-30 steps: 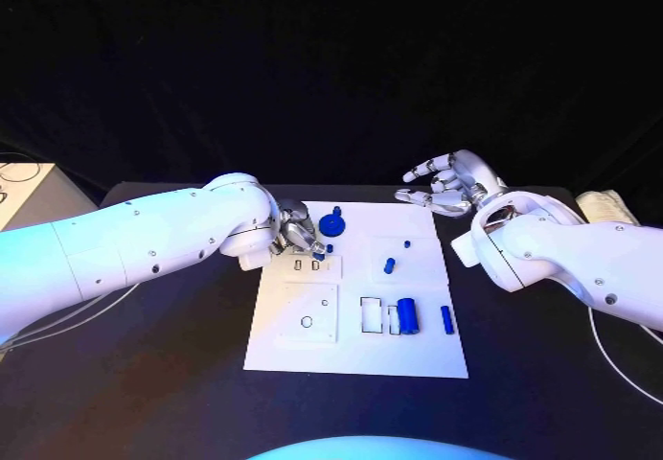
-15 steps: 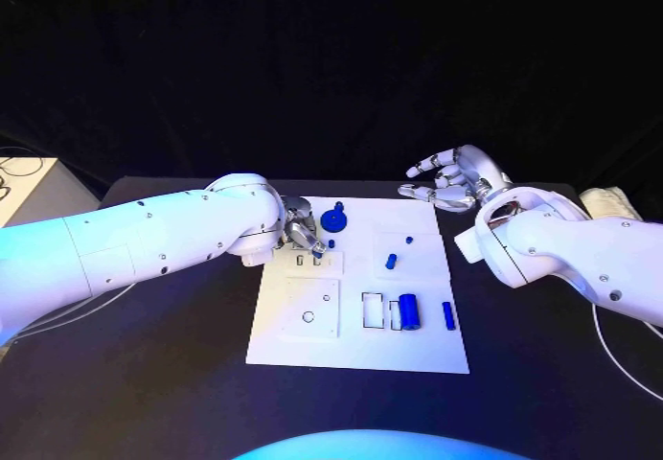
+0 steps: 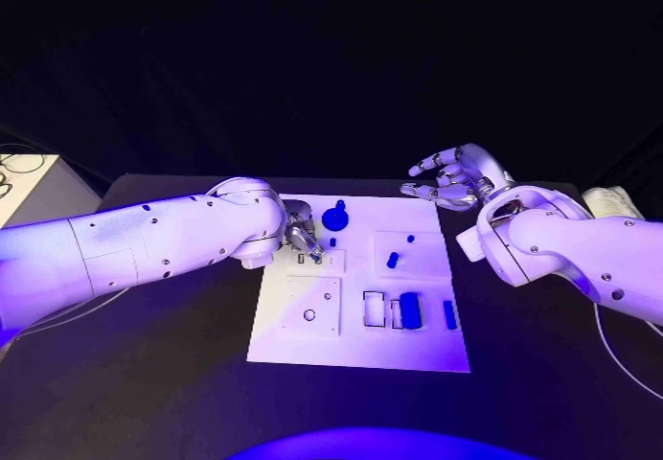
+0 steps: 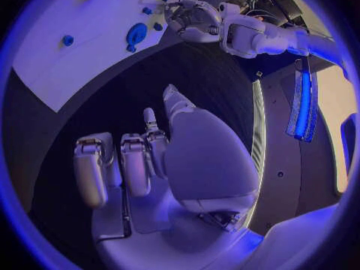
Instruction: Assemble the parts on the task board
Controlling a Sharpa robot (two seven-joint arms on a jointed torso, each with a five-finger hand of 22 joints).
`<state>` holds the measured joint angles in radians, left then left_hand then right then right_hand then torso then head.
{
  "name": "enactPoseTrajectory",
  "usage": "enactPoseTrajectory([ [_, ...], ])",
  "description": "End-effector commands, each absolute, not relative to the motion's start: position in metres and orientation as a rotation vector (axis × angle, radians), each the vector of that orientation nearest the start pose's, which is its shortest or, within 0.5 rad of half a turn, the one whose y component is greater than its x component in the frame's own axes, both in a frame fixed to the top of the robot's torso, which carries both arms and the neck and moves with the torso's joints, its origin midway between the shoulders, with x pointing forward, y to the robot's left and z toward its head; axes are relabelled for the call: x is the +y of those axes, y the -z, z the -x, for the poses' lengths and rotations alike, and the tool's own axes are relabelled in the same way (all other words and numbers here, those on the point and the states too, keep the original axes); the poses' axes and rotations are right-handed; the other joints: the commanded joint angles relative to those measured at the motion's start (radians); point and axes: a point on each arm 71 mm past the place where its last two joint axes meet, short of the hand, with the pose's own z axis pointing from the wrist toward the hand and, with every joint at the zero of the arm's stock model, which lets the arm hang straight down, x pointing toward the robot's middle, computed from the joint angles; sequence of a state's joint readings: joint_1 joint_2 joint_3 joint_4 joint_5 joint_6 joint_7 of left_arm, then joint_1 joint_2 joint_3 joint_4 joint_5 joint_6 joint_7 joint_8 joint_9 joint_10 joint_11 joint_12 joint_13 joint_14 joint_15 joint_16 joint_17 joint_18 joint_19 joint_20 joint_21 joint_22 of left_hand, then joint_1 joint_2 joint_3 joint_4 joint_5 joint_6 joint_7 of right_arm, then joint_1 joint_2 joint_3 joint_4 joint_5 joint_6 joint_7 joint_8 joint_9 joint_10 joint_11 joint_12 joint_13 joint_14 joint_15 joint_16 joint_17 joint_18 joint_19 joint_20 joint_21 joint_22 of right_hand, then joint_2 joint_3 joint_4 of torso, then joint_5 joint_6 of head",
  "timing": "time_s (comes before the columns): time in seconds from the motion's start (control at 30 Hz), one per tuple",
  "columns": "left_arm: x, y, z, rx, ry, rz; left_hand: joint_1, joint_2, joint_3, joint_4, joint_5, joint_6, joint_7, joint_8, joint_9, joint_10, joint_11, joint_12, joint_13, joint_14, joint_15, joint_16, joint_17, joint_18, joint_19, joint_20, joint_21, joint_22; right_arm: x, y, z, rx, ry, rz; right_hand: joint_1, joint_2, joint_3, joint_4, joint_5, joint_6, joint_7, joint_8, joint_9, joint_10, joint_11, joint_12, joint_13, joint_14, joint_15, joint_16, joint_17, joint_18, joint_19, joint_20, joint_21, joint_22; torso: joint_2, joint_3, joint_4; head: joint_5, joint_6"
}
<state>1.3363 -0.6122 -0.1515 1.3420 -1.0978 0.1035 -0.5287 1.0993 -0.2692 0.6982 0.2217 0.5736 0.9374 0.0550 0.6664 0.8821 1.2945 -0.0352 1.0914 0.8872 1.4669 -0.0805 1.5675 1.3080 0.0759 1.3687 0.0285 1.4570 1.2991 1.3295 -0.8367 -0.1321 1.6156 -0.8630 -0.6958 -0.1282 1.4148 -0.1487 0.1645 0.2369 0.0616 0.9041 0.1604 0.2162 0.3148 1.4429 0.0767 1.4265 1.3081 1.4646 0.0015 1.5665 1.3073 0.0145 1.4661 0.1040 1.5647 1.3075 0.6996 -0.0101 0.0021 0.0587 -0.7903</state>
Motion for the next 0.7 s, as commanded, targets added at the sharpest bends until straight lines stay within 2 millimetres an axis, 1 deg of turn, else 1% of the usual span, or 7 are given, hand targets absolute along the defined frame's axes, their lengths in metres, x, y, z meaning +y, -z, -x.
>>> enactPoseTrajectory([
  [0.03, 0.1543, 0.2061, -0.5168, 2.245, 0.338, 0.054, 0.003, 0.011, 0.225, -0.229, 0.003, 0.019, -0.013, 0.006, -0.002, 0.005, 0.003, 0.006, 0.001, 0.104, -0.005, 0.003, 0.263, -0.012, 0.005, 0.001, 0.003, 0.001, -0.1941, 0.1435, -0.4855, 1.496, -0.857, -0.491, -0.005, 0.008, 0.004, 0.004, 0.002, 0.001, 0.000, 0.004, 0.000, -0.008, 0.001, -0.003, 0.132, 0.103, 0.003, -0.002, 0.251, -0.014, 0.105, 0.005, 0.006, 0.263, 0.001, -0.0006, -0.0011, 0.001, -0.001],
  [0.13, 0.1537, 0.2071, -0.5157, 2.247, 0.341, 0.052, 0.002, 0.011, 0.225, -0.229, 0.005, 0.020, -0.013, 0.006, -0.002, 0.005, 0.003, 0.005, 0.000, 0.104, -0.005, 0.003, 0.263, -0.013, 0.006, 0.000, 0.004, 0.001, -0.1942, 0.1436, -0.4855, 1.497, -0.857, -0.491, -0.005, 0.008, 0.004, 0.004, 0.002, 0.001, 0.000, 0.004, 0.000, -0.008, 0.001, -0.003, 0.132, 0.103, 0.003, -0.002, 0.251, -0.014, 0.105, 0.005, 0.006, 0.263, 0.001, -0.0006, -0.0007, 0.000, -0.002],
  [0.2, 0.1535, 0.2074, -0.5151, 2.248, 0.342, 0.052, 0.002, 0.011, 0.225, -0.229, 0.005, 0.020, -0.013, 0.006, -0.002, 0.005, 0.003, 0.005, 0.000, 0.104, -0.005, 0.003, 0.263, -0.013, 0.006, 0.000, 0.004, 0.001, -0.1943, 0.1437, -0.4855, 1.498, -0.857, -0.491, -0.005, 0.008, 0.004, 0.004, 0.002, 0.001, 0.000, 0.004, 0.000, -0.008, 0.001, -0.003, 0.132, 0.103, 0.003, -0.002, 0.251, -0.014, 0.105, 0.005, 0.006, 0.263, 0.001, 0.0001, -0.0004, 0.000, -0.003],
  [0.3, 0.1531, 0.2079, -0.5144, 2.249, 0.344, 0.052, 0.002, 0.011, 0.225, -0.229, 0.005, 0.020, -0.013, 0.006, -0.002, 0.005, 0.003, 0.005, 0.000, 0.104, -0.005, 0.003, 0.263, -0.013, 0.006, 0.000, 0.004, 0.001, -0.1943, 0.1438, -0.4855, 1.499, -0.856, -0.492, -0.005, 0.008, 0.004, 0.004, 0.002, 0.001, 0.000, 0.004, 0.000, -0.008, 0.001, -0.003, 0.132, 0.103, 0.003, -0.002, 0.251, -0.014, 0.105, 0.005, 0.006, 0.263, 0.001, 0.0000, -0.0002, -0.001, 0.000],
  [0.43, 0.1526, 0.2086, -0.5136, 2.252, 0.346, 0.049, 0.001, 0.011, 0.225, -0.229, 0.006, 0.020, -0.013, 0.006, -0.002, 0.006, 0.003, 0.005, 0.000, 0.104, -0.005, 0.003, 0.263, -0.013, 0.007, 0.000, 0.004, 0.003, -0.1940, 0.1439, -0.4855, 1.501, -0.857, -0.491, -0.005, 0.008, 0.004, 0.004, 0.002, 0.001, 0.000, 0.004, 0.000, -0.008, 0.001, -0.003, 0.132, 0.103, 0.003, -0.002, 0.251, -0.014, 0.105, 0.005, 0.006, 0.263, 0.000, 0.0005, -0.0005, 0.000, -0.002],
  [0.57, 0.1524, 0.2093, -0.5126, 2.260, 0.345, 0.042, 0.001, 0.011, 0.225, -0.229, 0.006, 0.020, -0.013, 0.006, -0.002, 0.006, 0.003, 0.005, 0.000, 0.104, -0.005, 0.003, 0.263, -0.013, 0.007, 0.000, 0.004, 0.003, -0.1942, 0.1440, -0.4855, 1.502, -0.856, -0.491, -0.005, 0.008, 0.004, 0.004, 0.002, 0.001, 0.000, 0.004, 0.000, -0.008, 0.001, -0.003, 0.132, 0.103, 0.003, -0.002, 0.251, -0.014, 0.105, 0.005, 0.006, 0.263, 0.000, 0.0000, -0.0011, 0.000, -0.004],
  [0.7, 0.1530, 0.2097, -0.5122, 2.265, 0.343, 0.038, 0.000, 0.011, 0.225, -0.229, 0.007, 0.020, -0.013, 0.006, -0.001, 0.005, 0.002, 0.004, -0.002, 0.104, -0.005, 0.003, 0.263, -0.013, 0.007, 0.000, 0.004, 0.003, -0.1946, 0.1441, -0.4855, 1.503, -0.855, -0.492, -0.005, 0.008, 0.004, 0.004, 0.002, 0.001, 0.000, 0.004, 0.000, -0.008, 0.001, -0.003, 0.132, 0.103, 0.003, -0.002, 0.251, -0.014, 0.105, 0.005, 0.006, 0.263, 0.000, 0.0006, -0.0005, 0.001, -0.004],
])
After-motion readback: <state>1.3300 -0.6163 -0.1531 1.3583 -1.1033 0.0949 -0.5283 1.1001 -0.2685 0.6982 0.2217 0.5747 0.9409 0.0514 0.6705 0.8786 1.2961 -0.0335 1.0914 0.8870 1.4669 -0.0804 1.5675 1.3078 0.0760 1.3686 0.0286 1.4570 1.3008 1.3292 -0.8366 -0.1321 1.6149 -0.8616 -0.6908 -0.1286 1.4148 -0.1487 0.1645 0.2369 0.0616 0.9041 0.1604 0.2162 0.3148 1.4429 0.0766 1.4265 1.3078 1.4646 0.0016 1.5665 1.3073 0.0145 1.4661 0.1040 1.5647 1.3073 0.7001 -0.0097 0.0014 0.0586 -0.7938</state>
